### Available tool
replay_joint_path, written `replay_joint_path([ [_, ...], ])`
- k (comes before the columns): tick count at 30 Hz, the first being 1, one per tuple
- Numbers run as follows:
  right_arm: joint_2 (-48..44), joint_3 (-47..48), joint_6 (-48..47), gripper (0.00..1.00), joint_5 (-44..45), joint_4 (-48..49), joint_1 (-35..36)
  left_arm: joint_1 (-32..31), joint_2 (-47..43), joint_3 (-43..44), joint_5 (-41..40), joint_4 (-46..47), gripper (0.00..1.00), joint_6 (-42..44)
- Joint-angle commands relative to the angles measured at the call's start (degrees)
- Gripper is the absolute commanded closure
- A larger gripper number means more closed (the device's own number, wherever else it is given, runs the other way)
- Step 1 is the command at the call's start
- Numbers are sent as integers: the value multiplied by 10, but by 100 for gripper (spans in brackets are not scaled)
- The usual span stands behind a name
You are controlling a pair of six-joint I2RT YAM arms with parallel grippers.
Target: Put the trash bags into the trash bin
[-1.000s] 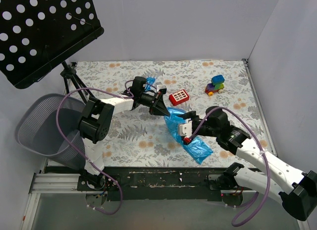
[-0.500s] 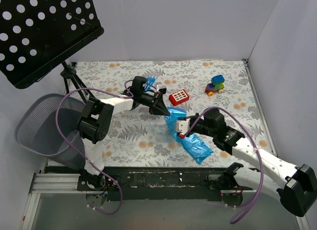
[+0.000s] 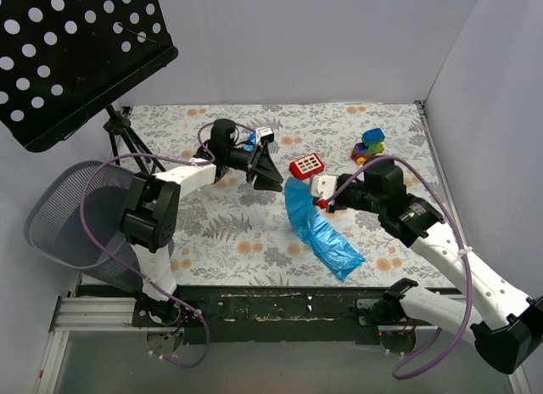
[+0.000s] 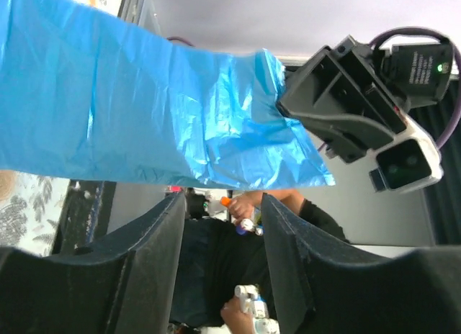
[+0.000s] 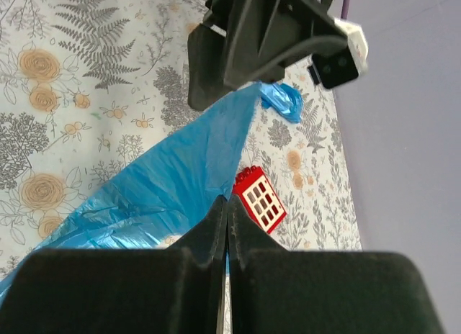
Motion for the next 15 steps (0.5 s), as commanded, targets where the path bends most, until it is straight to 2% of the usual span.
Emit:
replay_joint_path([
  [1,20,87,45,99,-56,-139,-39,9,-49,114,-4,-304,51,309],
  [2,28,110,45,99,-65,-164,-50,8,-43,172,-55,-434,48,475],
  [3,36,127,41,99,-78,-181,-66,2,-43,208,-123,-493,46,562],
  [4,45,142,35,99,-92,-201,-77,-7,-47,231,-227,-537,45,627],
  [5,55,158,29,99,-105,-219,-88,-15,-56,243,-291,-557,44,683],
  [8,86,207,3,99,-136,-280,-109,-19,-151,162,-354,-462,40,762],
  [10,108,229,-4,99,-143,-292,-115,-22,-240,77,-367,-361,29,825],
  [12,121,246,3,99,-147,-286,-116,-29,-314,2,-377,-292,22,889],
  [15,146,280,27,99,-159,-279,-116,-55,-343,7,-399,-279,23,944],
])
